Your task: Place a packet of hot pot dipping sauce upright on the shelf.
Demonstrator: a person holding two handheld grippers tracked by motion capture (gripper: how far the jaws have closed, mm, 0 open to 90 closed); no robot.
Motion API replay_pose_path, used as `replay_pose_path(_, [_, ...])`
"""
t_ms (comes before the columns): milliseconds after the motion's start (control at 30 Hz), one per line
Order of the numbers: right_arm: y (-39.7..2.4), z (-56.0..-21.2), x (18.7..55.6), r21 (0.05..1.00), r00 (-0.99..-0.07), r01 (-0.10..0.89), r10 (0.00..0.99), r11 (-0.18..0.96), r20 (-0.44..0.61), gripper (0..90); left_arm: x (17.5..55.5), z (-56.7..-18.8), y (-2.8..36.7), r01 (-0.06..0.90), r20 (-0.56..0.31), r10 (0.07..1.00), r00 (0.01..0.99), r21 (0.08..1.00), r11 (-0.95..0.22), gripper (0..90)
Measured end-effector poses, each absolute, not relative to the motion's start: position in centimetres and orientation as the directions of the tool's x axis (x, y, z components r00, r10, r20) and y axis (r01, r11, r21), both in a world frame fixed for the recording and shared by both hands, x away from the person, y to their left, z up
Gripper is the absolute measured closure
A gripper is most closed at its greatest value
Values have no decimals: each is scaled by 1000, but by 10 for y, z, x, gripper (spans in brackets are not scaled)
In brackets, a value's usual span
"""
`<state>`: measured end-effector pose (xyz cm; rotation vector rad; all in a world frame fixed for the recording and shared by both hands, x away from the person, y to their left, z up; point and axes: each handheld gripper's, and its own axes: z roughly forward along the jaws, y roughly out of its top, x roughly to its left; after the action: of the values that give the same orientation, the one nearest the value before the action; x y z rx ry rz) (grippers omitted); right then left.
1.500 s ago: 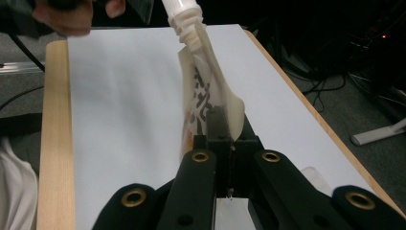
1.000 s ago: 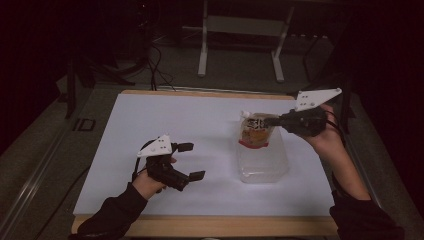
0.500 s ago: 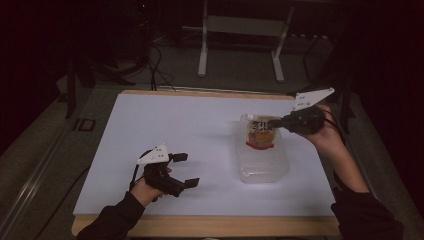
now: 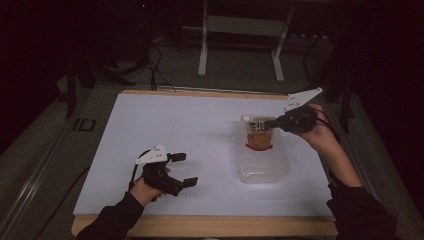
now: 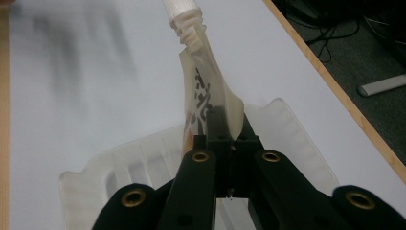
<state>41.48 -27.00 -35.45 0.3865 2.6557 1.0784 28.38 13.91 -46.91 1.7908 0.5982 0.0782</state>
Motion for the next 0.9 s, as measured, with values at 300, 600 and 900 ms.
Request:
replay_pose_path(300, [-266, -370, 422, 713, -939, 159, 327, 683, -103, 900, 284, -473, 140, 337, -229, 441, 868, 923, -183, 15])
replay_pose_path(600, [-271, -389, 425, 738, -941, 190, 334, 648, -51, 900, 284, -478, 141, 296, -177, 458, 871, 934, -202, 15])
replay_pose_path(900, [-274, -401, 425, 741, -941, 206, 336, 639, -28, 900, 285, -481, 142, 314, -193, 466, 864, 929, -196, 15])
